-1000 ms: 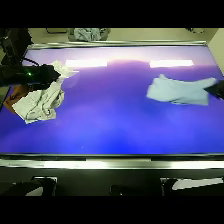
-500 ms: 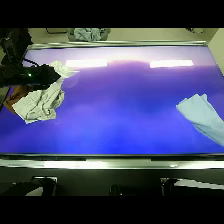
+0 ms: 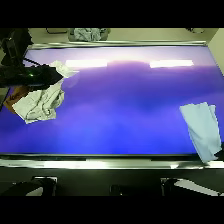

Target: Fold the shirts.

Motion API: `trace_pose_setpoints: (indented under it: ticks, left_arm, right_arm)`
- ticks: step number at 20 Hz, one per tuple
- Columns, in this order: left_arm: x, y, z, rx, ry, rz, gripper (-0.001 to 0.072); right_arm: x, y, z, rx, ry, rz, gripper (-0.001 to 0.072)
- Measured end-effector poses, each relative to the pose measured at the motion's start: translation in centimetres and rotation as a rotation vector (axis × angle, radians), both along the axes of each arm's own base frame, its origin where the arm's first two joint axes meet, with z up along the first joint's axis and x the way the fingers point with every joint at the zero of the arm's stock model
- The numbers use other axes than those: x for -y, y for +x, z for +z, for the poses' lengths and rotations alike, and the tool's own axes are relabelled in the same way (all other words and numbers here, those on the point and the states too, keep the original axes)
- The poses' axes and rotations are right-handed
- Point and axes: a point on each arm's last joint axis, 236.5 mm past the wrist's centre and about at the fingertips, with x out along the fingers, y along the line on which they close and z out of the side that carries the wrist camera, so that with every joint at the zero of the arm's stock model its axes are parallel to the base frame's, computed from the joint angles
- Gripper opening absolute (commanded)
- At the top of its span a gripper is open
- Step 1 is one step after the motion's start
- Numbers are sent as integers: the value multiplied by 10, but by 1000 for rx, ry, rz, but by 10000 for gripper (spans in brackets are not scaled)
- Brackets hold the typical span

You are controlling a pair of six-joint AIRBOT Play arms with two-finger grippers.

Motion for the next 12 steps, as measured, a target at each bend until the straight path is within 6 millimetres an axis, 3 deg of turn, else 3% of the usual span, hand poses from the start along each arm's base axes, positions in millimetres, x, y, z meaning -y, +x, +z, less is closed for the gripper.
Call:
trace_pose_setpoints:
  ticks: [1,2,3,4,6,8,10,12]
  left_arm:
    - [1,0,0,0,0,-2,29]
    - [1,0,0,0,0,-2,29]
    - [2,-1,0,0,0,-4,29]
    - [2,-1,0,0,0,-4,29]
    - [2,0,2,13,6,-11,29]
    - [2,3,13,52,18,-23,28]
    - [-2,8,33,118,38,-20,27]
    - [-14,18,61,212,82,11,26]
  right_arm:
    - [-2,-4,-2,-11,-1,0,48]
    - [-3,-6,-4,-19,-4,1,190]
    - [-4,-9,-5,-28,-5,0,542]
    - [-4,-12,-5,-38,-7,5,709]
    - [0,-12,4,-25,-21,63,710]
    - [22,-8,31,-9,-98,118,710]
    - [66,13,83,51,-283,142,704]
    - [111,67,164,202,-579,195,668]
